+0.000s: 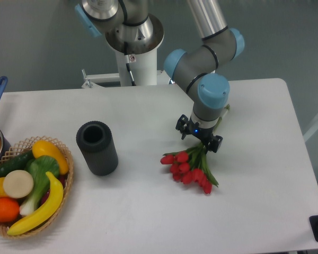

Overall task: Pick up the flowers from the table
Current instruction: 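Lift the grasped red tulips up off the table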

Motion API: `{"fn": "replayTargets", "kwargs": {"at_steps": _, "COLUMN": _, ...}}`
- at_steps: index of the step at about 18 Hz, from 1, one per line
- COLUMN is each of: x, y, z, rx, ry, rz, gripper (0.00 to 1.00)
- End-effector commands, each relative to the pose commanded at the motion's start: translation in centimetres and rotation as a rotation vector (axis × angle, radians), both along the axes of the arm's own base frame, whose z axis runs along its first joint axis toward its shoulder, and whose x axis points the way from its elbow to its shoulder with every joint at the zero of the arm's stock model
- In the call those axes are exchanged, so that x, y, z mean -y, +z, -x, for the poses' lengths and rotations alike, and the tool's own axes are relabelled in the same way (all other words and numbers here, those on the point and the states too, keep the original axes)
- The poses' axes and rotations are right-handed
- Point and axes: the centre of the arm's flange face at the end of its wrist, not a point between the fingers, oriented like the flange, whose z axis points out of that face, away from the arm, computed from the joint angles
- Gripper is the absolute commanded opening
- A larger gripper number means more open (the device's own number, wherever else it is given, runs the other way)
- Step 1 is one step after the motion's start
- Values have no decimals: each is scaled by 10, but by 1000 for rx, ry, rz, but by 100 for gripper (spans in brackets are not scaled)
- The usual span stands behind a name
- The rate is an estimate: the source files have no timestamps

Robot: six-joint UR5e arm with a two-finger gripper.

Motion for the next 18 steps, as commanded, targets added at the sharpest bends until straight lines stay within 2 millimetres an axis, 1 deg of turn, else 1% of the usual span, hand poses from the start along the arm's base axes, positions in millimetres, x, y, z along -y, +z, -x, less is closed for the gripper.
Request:
{"fn": "replayTargets", "kwargs": {"at_steps": 1, "x": 0, "y": 3, "z": -1, "rx": -3, "ry": 3, "rz": -1, "gripper": 18}}
{"fn": "replayTargets", "kwargs": {"at_steps": 2, "x": 0, "y": 5, "z": -1, "rx": -7, "ry": 5, "rz": -3, "gripper": 13}}
{"fn": "replayTargets", "kwargs": {"at_steps": 3, "x": 1, "y": 7, "z": -1, "rx": -9, "ry": 12, "rz": -5, "gripper": 2}}
{"fn": "replayTargets", "kwargs": {"at_steps": 5, "x": 1, "y": 13, "z": -1, "rx": -20, "ry": 25, "rz": -9, "gripper": 0}}
{"fn": "replayTargets", "kwargs": {"at_steps": 7, "x": 1, "y": 26, "z": -1, "rx": -41, "ry": 22, "rz": -22, "gripper": 0}}
{"fn": "replayTargets", "kwargs": {"at_steps": 8, "x": 3, "y": 33, "z": 3, "rx": -54, "ry": 26, "rz": -30, "gripper": 0}}
{"fn": "replayTargets", "kwargs": {"at_steps": 10, "x": 0, "y": 56, "z": 12, "rx": -95, "ry": 32, "rz": -50, "gripper": 0}}
{"fn": "replayTargets", "kwargs": {"at_steps": 13, "x": 2, "y": 90, "z": 28, "rx": -156, "ry": 57, "rz": -80, "gripper": 0}}
{"fn": "replayTargets", "kwargs": {"at_steps": 16, "x": 20, "y": 109, "z": 48, "rx": -194, "ry": 98, "rz": -79, "gripper": 0}}
{"fn": "replayTargets", "kwargs": {"at_steps": 18, "x": 23, "y": 126, "z": 62, "rx": -215, "ry": 113, "rz": -92, "gripper": 0}}
